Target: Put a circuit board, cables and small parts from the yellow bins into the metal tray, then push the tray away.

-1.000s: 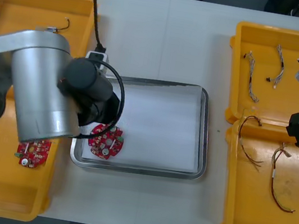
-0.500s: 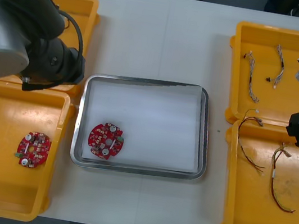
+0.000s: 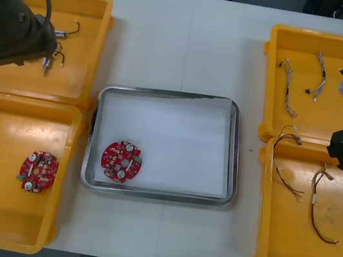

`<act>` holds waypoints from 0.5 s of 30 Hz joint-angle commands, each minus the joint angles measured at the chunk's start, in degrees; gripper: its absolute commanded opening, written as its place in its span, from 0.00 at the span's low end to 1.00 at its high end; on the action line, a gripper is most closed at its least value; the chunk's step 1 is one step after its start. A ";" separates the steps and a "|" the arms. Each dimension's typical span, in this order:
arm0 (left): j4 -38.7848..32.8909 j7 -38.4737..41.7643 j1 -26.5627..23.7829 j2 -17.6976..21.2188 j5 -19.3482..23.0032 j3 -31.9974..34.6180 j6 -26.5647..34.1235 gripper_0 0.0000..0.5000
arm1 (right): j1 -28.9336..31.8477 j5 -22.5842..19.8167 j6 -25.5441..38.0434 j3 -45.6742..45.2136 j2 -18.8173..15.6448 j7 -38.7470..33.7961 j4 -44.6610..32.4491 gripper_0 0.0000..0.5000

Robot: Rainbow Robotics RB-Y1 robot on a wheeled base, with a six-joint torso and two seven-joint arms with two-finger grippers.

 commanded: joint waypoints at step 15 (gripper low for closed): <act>17.74 -21.25 -3.14 3.30 1.04 6.18 -7.45 1.00 | 6.40 -0.08 -4.27 0.95 -4.22 -0.68 -0.51 1.00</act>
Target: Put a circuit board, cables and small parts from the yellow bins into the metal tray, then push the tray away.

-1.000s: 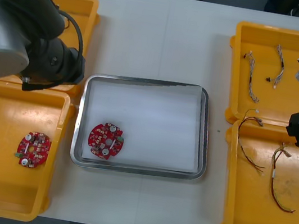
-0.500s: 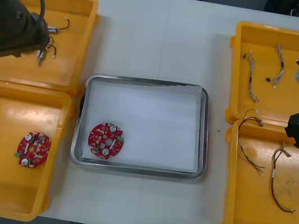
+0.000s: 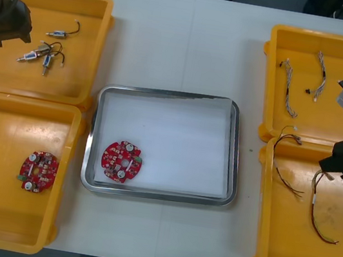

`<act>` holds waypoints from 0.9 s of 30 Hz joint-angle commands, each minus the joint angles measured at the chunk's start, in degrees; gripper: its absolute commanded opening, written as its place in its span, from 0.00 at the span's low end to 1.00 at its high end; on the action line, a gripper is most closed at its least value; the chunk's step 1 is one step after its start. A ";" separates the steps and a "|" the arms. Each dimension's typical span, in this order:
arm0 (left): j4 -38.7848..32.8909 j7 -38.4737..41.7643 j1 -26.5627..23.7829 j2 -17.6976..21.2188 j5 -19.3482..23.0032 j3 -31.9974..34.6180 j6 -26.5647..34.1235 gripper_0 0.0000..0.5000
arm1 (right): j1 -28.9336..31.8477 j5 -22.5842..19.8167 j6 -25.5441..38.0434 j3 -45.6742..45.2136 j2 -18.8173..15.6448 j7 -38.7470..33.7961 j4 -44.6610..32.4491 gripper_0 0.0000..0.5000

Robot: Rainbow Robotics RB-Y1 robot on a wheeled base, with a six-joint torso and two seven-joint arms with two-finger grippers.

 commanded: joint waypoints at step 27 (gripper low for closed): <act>19.54 -15.52 -6.54 2.54 3.13 1.80 -7.91 1.00 | 19.33 19.70 -36.96 11.06 -2.06 2.48 0.08 1.00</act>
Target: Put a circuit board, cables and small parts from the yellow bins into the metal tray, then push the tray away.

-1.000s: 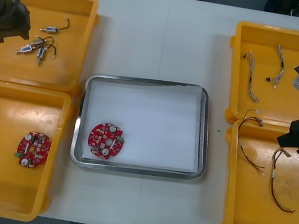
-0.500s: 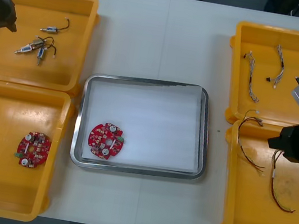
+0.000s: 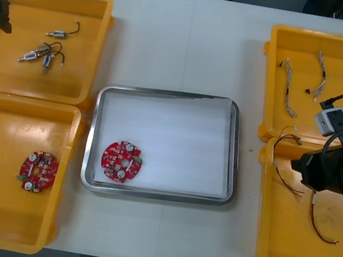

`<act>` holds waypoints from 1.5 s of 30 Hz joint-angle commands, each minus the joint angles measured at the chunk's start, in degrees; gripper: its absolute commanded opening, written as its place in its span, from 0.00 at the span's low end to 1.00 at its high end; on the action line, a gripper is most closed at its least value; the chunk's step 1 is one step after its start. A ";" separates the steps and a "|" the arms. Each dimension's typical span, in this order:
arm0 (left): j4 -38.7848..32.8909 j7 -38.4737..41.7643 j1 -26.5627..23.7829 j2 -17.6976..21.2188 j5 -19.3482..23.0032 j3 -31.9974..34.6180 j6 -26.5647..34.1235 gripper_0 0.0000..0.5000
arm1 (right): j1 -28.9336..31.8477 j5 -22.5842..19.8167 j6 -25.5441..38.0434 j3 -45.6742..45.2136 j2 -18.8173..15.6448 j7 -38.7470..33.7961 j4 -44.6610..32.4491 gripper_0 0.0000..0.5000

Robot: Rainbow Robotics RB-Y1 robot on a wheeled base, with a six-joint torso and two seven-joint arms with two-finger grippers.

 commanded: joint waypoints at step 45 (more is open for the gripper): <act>20.64 77.24 -7.39 -13.38 -11.94 -5.76 -13.21 1.00 | 2.54 9.35 -19.22 12.77 2.09 1.09 9.36 1.00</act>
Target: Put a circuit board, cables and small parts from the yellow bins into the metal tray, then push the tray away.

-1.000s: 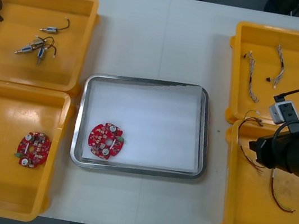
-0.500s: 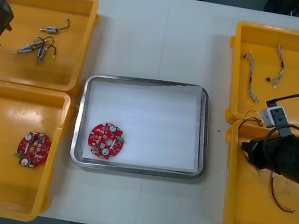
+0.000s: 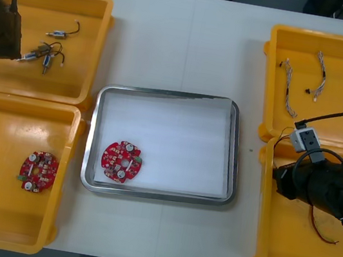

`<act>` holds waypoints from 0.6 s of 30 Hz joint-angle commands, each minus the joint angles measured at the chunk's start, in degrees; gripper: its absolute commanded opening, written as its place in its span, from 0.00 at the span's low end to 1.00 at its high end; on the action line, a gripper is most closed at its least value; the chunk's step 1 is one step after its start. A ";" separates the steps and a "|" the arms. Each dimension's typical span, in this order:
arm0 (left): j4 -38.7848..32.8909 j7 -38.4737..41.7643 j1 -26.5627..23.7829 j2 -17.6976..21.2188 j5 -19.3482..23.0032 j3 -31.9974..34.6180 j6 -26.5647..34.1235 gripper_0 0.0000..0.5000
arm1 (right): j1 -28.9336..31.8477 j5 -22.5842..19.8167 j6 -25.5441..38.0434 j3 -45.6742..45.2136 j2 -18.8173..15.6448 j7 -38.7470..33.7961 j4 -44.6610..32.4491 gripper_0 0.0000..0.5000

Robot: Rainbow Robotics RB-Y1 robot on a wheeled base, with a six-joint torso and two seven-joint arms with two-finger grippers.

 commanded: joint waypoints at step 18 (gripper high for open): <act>4.08 -1.47 -3.48 -2.98 1.50 -6.97 -5.04 1.00 | -0.38 3.18 -1.72 2.25 3.33 0.60 1.60 0.39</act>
